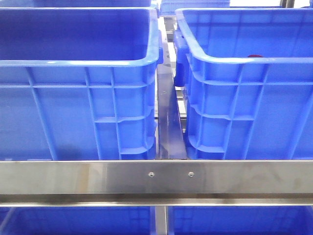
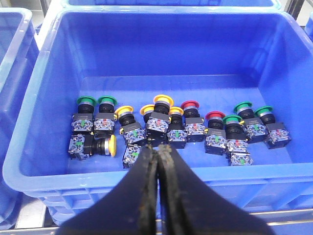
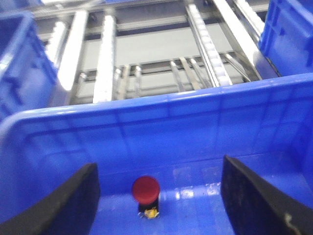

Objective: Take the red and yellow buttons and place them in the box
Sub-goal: 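Raise the right gripper and lower the left gripper toward the buttons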

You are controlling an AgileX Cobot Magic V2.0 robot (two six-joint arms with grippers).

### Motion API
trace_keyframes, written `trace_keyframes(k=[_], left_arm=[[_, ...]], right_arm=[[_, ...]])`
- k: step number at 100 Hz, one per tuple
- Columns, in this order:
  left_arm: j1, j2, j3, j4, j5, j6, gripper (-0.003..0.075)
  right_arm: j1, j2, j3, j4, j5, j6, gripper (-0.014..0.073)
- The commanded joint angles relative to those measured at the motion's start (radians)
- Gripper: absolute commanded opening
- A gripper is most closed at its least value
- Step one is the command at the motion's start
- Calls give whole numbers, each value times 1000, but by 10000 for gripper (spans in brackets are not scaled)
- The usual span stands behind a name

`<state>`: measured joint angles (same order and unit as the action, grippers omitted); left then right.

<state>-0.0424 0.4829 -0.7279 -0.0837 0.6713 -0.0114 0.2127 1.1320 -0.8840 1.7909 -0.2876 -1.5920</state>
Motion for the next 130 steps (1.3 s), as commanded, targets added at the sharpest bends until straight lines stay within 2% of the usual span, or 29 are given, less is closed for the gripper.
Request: trace_keyframes(k=[1,27,41,46,53,65,75,97,102,109,124,130], left_arm=[[2,6,-27,-12,-69,-3,-19],[2,6,-27,-12,-69,-3,-19],[2,6,-27,-12,-69,-3,-19],[2,6,-27,-12,-69,-3,-19],[2,6,-27,-12,-69,-3,-19],[2,6,-27,-12,-69,-3,-19],[2,6,-27,-12,-67,-3,-19],[2,6,-27,-10,-67,23,-8],[2,6,-27,-10,-67,28,28],[2,6,-27,-10,-67,28,125],[2,6,-27,-10,-69,28,445],[2,6,-27,-10,-73,26,535]], right_arm=[[-1,-119,42,-13,66,-17,542],[-1,-370,231,-13,173,-17,540],[-1,-451,290,-12,186,-17,529],[-1,-468,304,-12,186,-17,487],[-1,-478,313,-12,186,-17,375],[-1,-481,317,-12,186,-17,111],[-1,-481,317,-12,186,-17,-66],[-1,-481,317,-12,186,-17,-68],[-1,-481,317,-12,186,-17,-68],[-1,-481,317,-12,186,-17,-68],[-1,-481,317,-12,187,-17,-68],[-1,-481,317,-10,188,-17,-68]])
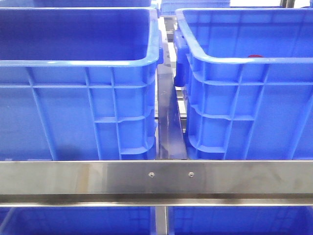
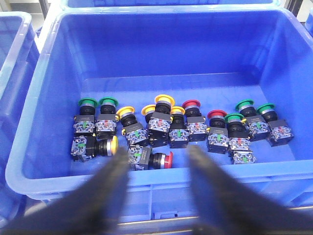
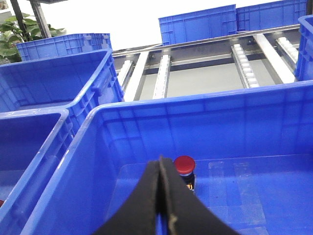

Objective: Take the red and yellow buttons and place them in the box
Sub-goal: 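Raise the right gripper and lower the left gripper toward the buttons, then grasp a yellow-capped button with the left gripper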

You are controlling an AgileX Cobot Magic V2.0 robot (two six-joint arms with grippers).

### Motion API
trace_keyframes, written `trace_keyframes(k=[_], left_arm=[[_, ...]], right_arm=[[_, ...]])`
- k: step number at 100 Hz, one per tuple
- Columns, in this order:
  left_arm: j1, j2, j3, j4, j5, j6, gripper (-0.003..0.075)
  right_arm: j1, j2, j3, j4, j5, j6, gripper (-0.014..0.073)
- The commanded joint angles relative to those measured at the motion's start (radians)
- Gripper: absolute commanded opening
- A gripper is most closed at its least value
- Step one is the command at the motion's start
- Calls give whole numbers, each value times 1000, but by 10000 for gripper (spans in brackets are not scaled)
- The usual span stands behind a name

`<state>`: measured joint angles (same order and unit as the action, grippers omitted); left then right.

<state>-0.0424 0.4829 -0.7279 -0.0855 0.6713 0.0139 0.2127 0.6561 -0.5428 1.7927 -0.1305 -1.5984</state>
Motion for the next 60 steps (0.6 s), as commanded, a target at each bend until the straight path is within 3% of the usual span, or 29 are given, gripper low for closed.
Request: trace_keyframes(k=[1,7,30,60], left_arm=[[2,6,-27,-9,-73,1,549],[2,6,-27,-10,-73,1,574],[2,43,-27,-10,-98,3,548],[0,351,-148,-10,-104,28,548]], right_arm=[[-1,-5,-24,-12,30,-10,-68],[-1,-5,-24,-11,31,-10,-68],[-1,-5,-24,1,36,-10,-68],[-1,-5,-24,8,36,-10,-68]])
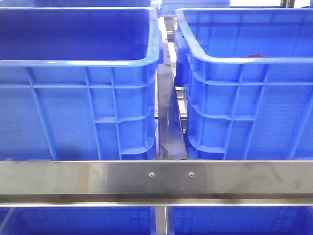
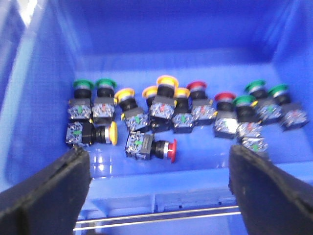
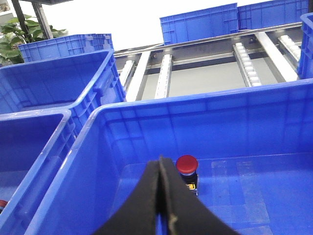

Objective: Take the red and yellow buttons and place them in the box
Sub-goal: 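Grasp a yellow-capped button with the left gripper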

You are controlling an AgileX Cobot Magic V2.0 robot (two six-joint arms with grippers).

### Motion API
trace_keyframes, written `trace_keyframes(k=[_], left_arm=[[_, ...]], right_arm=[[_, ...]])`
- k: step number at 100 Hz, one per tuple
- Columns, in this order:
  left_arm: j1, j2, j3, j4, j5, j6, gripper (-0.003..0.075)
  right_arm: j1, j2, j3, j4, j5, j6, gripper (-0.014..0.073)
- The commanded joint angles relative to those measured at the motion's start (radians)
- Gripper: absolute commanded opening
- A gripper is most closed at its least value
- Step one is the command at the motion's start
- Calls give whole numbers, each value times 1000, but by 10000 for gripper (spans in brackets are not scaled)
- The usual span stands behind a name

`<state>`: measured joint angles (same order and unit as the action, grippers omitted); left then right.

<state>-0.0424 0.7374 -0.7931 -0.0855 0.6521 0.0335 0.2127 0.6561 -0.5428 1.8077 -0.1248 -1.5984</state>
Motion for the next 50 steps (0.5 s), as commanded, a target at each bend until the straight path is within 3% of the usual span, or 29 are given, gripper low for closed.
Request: trace_keyframes(k=[1,50], left_arm=[[0,105,-88,-10,-85,9,548],[0,701,-463,-9,18,141,548]], right_arm=[[-1,-5,-24,-7,30,-10,-68],[-1,-5,-24,-7,29,-10,-68]])
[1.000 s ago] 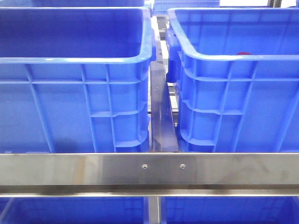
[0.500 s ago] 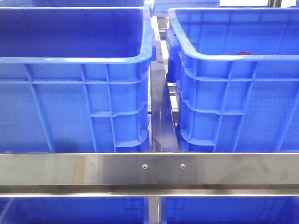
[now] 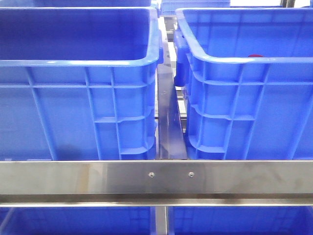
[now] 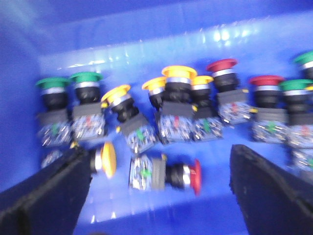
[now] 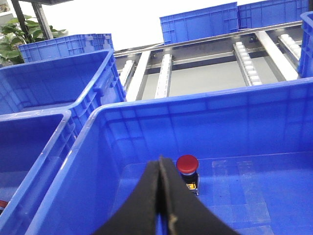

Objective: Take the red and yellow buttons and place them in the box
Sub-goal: 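Grasp a yellow-capped button with the left gripper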

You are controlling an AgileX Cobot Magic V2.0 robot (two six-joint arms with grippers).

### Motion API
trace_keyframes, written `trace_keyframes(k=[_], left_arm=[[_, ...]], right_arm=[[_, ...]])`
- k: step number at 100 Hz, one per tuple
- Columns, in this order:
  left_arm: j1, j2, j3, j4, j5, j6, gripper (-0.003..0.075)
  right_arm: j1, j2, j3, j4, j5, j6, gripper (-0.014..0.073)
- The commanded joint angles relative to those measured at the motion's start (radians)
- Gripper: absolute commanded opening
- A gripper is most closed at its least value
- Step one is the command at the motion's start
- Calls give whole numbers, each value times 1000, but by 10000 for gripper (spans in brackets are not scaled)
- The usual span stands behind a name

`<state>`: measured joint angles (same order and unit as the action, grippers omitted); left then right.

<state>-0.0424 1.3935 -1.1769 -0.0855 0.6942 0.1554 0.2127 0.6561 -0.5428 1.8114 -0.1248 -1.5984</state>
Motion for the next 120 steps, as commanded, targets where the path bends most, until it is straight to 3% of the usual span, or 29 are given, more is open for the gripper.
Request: trace_keyframes(k=[1,66,120], left_arm=[[0,57,-87,-9,-24,22,548],[-50,318,-169,-9,-102,65,548],[-50,400,-169,-10,-131,65,543]], right_arm=[[-1,-5,-24,-10,29,-10,-68],[-1,-5,-24,-10,29,-10,-68],[-1,-5,-24,-10,29,-10,-68]])
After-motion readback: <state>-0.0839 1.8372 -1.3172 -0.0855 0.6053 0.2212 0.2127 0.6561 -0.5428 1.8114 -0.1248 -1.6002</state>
